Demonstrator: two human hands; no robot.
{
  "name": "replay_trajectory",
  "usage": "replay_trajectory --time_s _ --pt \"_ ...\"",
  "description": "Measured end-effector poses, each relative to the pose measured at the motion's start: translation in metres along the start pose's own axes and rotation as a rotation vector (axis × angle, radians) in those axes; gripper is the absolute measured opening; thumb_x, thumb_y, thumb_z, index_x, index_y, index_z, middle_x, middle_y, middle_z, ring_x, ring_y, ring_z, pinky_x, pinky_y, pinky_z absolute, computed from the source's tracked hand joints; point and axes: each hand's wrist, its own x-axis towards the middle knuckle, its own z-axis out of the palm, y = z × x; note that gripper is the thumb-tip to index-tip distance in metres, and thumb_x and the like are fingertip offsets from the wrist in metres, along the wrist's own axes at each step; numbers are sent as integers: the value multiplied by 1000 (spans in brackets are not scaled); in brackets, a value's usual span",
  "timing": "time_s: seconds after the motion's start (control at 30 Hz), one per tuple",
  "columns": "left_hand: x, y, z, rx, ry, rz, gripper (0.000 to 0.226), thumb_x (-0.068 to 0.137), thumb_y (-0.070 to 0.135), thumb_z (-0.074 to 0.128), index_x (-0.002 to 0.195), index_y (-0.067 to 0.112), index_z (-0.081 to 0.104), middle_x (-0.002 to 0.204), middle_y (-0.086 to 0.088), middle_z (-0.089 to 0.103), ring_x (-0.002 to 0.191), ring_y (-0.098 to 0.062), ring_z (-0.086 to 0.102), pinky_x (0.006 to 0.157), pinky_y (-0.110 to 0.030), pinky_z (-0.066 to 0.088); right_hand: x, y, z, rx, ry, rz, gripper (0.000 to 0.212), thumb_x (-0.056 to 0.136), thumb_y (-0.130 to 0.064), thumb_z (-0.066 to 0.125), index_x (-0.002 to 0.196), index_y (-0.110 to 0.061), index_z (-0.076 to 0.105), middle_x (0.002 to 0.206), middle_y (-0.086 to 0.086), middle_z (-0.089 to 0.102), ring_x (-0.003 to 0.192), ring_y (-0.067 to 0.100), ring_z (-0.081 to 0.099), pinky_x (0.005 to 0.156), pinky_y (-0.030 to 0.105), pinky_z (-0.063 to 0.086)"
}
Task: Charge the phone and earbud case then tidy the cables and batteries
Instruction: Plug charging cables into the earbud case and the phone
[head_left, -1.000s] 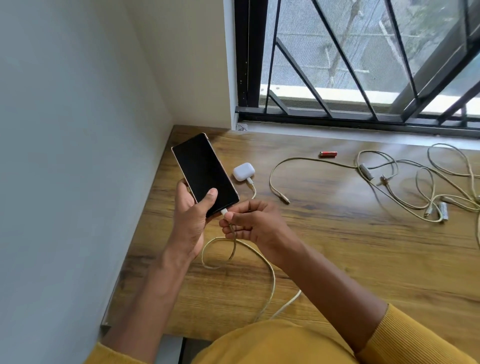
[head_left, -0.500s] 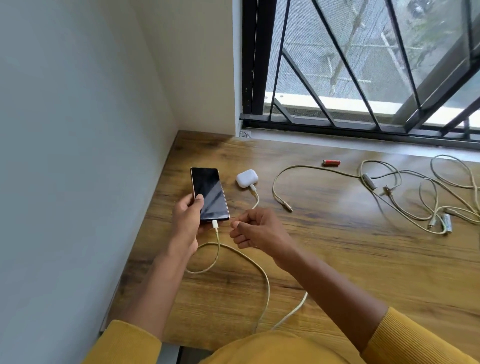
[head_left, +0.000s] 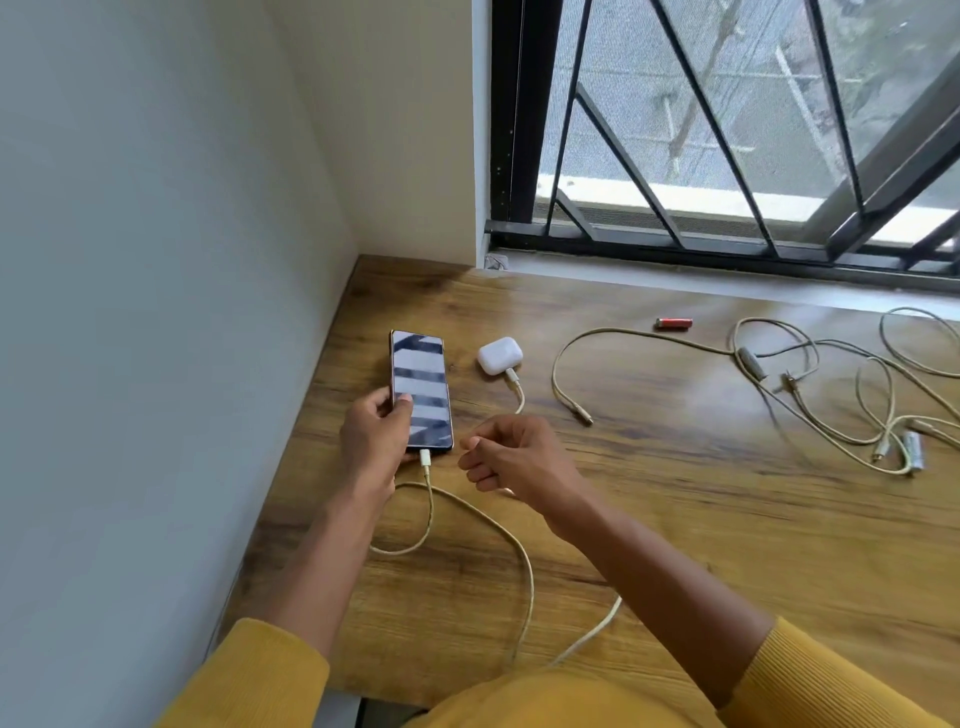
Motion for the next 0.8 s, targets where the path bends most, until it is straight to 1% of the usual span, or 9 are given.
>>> replay_trajectory --time_s 0.1,0.13,0.2,0.3,0.37,0.47,0.53,0.63,0.8 --pt "1 2 -3 196 46 89 18 98 33 71 112 23 77 100 3 78 88 -13 73 63 -27 55 4 -2 1 -19 12 -10 14 103 -21 68 97 -13 76 89 8 80 80 17 72 78 33 61" --pt "0 2 -4 253 52 110 14 96 35 72 103 23 78 94 5 78 85 -13 73 61 -27 52 4 -2 1 -21 15 -14 13 103 -21 68 97 -13 76 89 8 80 80 17 72 78 34 61" --pt "1 3 -6 340 54 149 18 95 38 74 88 21 78 81 7 76 78 -13 71 59 -29 48 5 -2 1 -15 20 -19 13 103 -20 68 97 -12 76 90 10 80 79 17 71 78 34 61" --pt "2 5 -10 424 81 186 19 91 38 80 79 23 74 71 10 71 71 -11 68 57 -28 43 5 -2 2 -23 19 -26 13 103 -18 67 98 -11 76 92 11 80 79 16 71 79 35 61" --pt "2 5 -11 467 115 215 21 89 38 83 75 27 71 69 12 70 70 -11 67 60 -28 42 4 -1 2 -40 21 -35 13 104 -17 66 99 -11 76 92 11 80 80 18 72 81 37 63" --pt "-2 4 -11 534 148 284 28 88 35 85 68 27 66 65 8 68 66 -14 67 58 -25 41 2 -2 2 -69 27 -44 13 104 -16 65 102 -11 76 91 9 80 84 20 75 82 38 63" --pt "-5 5 -11 597 162 331 30 88 33 85 67 27 64 64 8 67 61 -8 64 55 -22 38 0 -3 2 -77 28 -48 12 104 -16 65 104 -11 76 91 9 80 85 20 75 81 36 63" --pt "-8 8 -12 675 179 370 23 89 34 84 74 20 72 65 8 67 58 -3 60 51 -19 34 -5 -6 2 -82 30 -59 13 104 -15 64 104 -10 76 91 9 80 83 18 74 79 33 62" --pt "-25 10 -16 663 212 422 23 100 44 69 101 23 78 87 9 76 72 -7 66 53 -18 35 -21 -7 3 -101 49 -119 14 104 -18 64 102 -13 76 90 8 80 81 18 73 78 36 60"
